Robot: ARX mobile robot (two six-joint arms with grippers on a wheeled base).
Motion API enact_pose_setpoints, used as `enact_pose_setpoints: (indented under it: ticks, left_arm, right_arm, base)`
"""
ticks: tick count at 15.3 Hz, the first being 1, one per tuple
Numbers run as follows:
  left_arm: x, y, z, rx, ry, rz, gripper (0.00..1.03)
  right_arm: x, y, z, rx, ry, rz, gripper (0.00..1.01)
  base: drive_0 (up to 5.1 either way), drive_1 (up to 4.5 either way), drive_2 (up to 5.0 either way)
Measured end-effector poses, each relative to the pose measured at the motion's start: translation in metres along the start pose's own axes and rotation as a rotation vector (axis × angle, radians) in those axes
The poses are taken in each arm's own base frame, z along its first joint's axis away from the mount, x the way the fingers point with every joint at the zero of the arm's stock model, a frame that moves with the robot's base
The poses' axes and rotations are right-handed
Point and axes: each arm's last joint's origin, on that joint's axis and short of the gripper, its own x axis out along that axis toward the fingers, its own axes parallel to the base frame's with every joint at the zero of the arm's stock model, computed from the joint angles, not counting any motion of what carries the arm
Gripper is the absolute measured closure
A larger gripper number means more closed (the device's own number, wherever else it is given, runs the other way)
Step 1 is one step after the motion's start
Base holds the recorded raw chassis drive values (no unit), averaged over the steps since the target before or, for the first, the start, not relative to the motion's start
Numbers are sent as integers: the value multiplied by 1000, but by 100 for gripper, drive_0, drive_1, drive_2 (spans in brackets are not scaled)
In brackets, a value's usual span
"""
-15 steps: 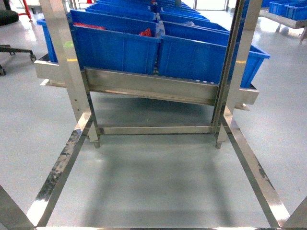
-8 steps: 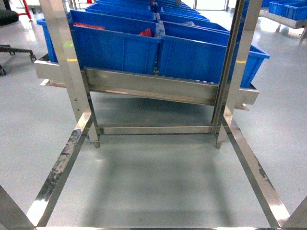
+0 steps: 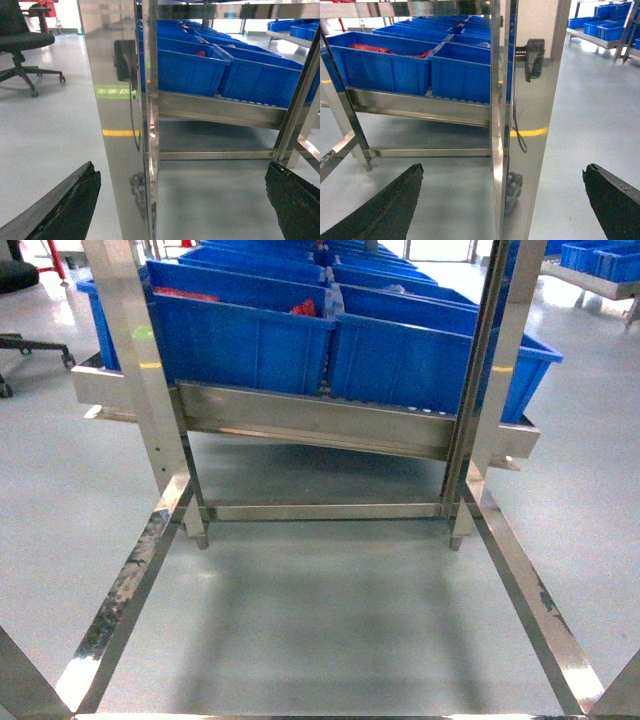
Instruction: Pick capacitor and pack into box
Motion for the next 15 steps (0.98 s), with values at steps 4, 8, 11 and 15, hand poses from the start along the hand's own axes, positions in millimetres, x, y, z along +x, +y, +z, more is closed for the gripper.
enact_pose_setpoints:
  ticks: [4,8,11,15]
  left_arm:
    - [0,0,0,0,0,0,5]
    - [0,0,0,0,0,0,5]
    - [0,0,0,0,4,0,5]
    - [0,0,0,0,2,2,5]
  right_arm:
    - [0,0,0,0,0,0,3]
    - [0,0,0,0,0,0,3]
    - [0,0,0,0,2,0,3]
    - [0,0,0,-2,1,2,3]
  base:
    - [0,0,0]
    - [0,0,0]
    - [0,0,0]
    - [0,0,0]
